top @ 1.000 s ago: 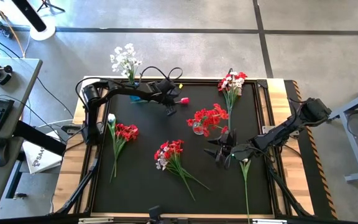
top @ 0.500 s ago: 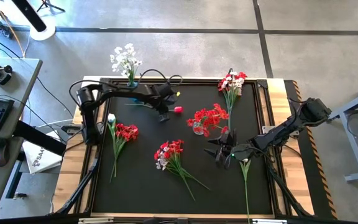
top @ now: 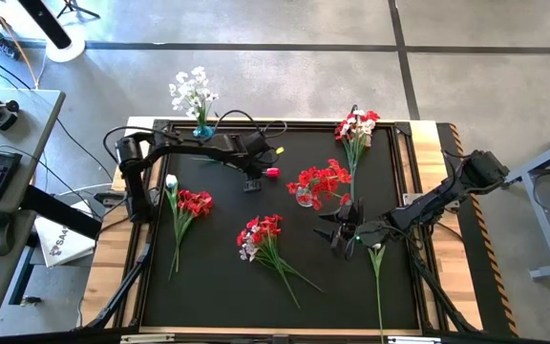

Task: Sort flowers into vase by color
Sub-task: Put the top left red flower into the transparent vase

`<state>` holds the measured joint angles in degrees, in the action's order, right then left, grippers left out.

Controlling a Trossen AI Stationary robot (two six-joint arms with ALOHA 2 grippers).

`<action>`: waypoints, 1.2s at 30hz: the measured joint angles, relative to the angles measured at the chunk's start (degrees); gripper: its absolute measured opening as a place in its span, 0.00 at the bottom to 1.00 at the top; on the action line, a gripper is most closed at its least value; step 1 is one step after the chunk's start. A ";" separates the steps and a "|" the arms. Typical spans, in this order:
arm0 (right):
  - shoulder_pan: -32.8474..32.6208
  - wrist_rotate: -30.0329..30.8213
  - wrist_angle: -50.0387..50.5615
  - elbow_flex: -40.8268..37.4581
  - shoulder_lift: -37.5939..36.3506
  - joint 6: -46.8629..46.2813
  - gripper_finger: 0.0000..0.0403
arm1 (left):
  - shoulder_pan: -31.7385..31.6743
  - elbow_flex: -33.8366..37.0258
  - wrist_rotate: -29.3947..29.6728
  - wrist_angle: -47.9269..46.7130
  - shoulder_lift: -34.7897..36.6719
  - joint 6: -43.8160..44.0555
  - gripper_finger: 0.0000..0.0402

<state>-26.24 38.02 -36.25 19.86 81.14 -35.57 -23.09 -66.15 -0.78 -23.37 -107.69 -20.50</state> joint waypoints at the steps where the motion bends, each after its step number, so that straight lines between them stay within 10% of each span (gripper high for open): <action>1: 0.00 0.00 0.00 0.00 0.00 0.02 0.63 | -0.01 0.00 0.02 0.82 -0.54 0.17 0.22; 10: 0.02 0.16 -0.02 0.00 0.00 0.04 0.63 | -0.09 -0.11 -0.64 2.72 -3.97 -1.67 0.26; 23: 0.13 1.42 0.00 0.00 0.00 0.07 0.63 | -0.09 0.00 -0.26 6.96 -3.70 5.64 0.02; 36: -2.41 0.68 -4.24 0.00 0.00 5.18 0.63 | 5.94 0.00 -0.35 7.02 15.98 12.28 0.00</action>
<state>-28.65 38.70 -40.49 19.86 81.14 -30.39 -17.15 -66.15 -1.13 -16.35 -91.70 -8.22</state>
